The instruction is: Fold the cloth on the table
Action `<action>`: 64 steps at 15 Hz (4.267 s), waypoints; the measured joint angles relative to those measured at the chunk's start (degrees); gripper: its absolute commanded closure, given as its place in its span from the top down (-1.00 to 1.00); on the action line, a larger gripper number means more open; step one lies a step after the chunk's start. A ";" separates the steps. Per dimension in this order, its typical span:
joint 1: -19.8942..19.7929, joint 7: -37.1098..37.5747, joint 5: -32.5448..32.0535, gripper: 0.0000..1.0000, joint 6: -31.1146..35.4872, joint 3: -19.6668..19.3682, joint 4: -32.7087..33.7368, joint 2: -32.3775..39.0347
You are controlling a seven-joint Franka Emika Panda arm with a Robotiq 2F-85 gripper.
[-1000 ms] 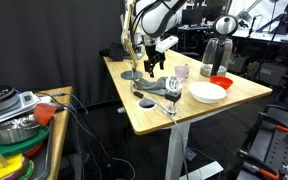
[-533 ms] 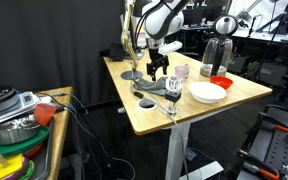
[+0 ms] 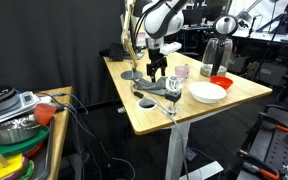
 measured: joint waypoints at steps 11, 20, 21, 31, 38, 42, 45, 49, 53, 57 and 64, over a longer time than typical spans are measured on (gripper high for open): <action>-4.05 -18.51 0.12 1.00 -2.60 3.93 1.00 0.81; -4.87 -24.78 0.12 1.00 -6.87 4.43 2.47 0.99; -4.88 -25.09 0.12 0.65 -7.20 4.52 2.52 1.08; -4.90 -25.99 0.13 -0.08 -8.41 5.04 3.92 2.16; -4.90 -26.04 0.13 -0.24 -8.76 5.35 4.31 2.16; -4.49 -23.77 -0.53 -0.66 -8.62 5.40 4.31 1.89; -3.30 -18.25 -2.20 -0.52 -8.59 4.88 3.55 1.62; -0.81 -9.20 -5.49 -0.47 -8.59 3.40 0.59 0.25; 1.49 -1.83 -7.96 -0.54 -8.59 2.35 -2.00 -1.60; 2.74 2.48 -8.90 -0.53 -8.60 1.99 -3.64 -3.20; 3.93 4.32 -9.15 -0.44 -8.50 1.94 -6.24 -3.90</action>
